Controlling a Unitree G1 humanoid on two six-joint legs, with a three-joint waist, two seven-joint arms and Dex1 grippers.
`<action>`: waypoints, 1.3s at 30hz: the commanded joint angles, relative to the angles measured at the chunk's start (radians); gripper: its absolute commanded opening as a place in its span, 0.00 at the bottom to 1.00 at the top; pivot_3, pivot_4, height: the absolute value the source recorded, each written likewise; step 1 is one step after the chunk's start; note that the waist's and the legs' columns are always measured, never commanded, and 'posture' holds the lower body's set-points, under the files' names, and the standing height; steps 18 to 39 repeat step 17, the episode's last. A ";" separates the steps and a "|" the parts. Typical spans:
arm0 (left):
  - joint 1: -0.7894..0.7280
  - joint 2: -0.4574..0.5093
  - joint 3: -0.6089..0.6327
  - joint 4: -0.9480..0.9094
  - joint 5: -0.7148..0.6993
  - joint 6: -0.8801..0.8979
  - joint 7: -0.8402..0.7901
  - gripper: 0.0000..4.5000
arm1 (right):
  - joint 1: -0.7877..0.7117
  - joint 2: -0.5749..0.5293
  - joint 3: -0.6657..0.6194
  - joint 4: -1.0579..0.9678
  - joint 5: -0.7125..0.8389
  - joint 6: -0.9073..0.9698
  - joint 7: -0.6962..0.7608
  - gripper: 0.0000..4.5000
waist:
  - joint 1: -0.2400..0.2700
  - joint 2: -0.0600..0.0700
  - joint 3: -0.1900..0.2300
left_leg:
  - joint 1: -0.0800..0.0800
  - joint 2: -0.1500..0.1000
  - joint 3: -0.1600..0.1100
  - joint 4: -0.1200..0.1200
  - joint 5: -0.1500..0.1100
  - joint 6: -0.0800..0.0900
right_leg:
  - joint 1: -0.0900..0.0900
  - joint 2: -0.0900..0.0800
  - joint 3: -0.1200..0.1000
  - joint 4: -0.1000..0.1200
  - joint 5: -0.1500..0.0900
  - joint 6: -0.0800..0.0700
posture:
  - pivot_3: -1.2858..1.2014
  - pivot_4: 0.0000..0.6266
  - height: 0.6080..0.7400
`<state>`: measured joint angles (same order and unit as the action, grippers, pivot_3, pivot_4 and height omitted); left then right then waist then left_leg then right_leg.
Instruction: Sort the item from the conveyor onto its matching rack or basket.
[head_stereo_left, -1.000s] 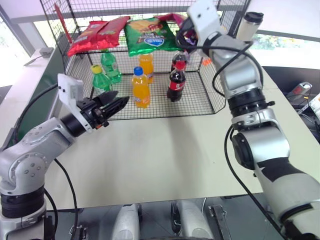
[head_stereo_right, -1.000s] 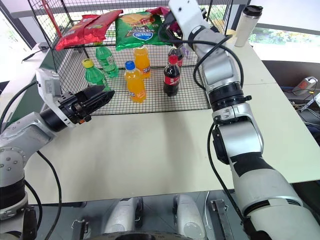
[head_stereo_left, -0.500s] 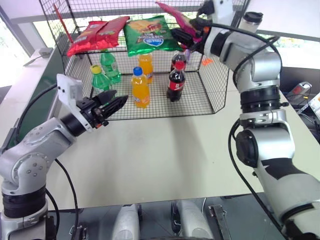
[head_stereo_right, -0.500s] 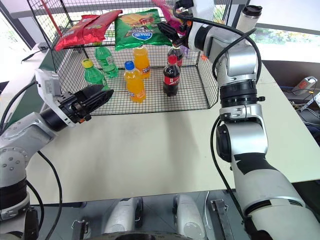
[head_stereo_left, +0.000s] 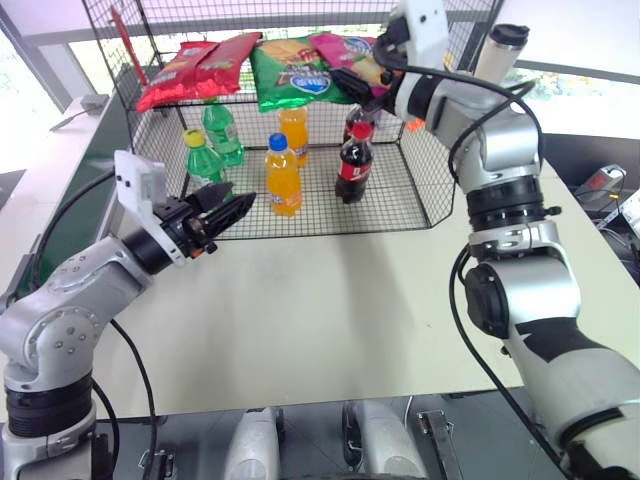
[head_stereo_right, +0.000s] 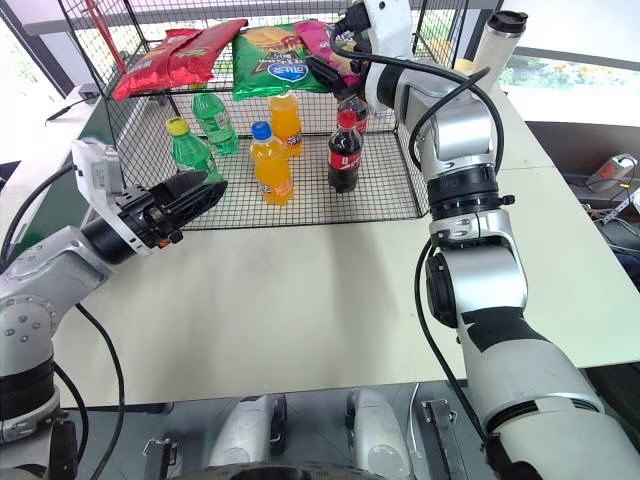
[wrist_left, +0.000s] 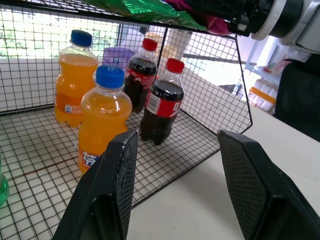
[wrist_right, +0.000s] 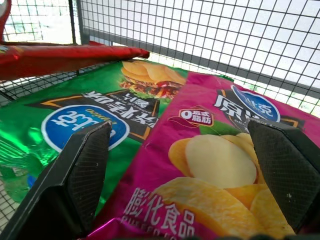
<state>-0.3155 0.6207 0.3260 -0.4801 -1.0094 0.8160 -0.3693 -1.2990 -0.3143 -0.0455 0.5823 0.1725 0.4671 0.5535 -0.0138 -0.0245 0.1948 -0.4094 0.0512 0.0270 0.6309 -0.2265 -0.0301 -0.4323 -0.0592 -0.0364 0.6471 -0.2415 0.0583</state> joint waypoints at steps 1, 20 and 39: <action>0.006 -0.008 0.009 -0.022 0.023 -0.039 0.004 0.58 | 0.013 -0.009 -0.087 -0.177 0.125 0.015 0.056 1.00 | 0.001 0.000 0.000 | 0.000 0.000 0.000 0.000 0.000 0.000 | 0.000 0.000 0.000 0.000 0.000 0.000 | 0.52 0.24 1.00; 0.040 0.058 0.083 -0.063 0.075 -0.028 0.021 0.58 | 0.588 -0.228 -0.330 -0.895 0.536 0.327 0.057 1.00 | 0.008 0.000 0.000 | -0.001 0.000 0.000 -0.001 0.000 0.000 | 0.001 -0.001 -0.001 -0.003 0.000 0.000 | 0.52 0.24 1.00; 0.040 0.058 0.083 -0.063 0.075 -0.028 0.021 0.58 | 0.588 -0.228 -0.330 -0.895 0.536 0.327 0.057 1.00 | 0.008 0.000 0.000 | -0.001 0.000 0.000 -0.001 0.000 0.000 | 0.001 -0.001 -0.001 -0.003 0.000 0.000 | 0.52 0.24 1.00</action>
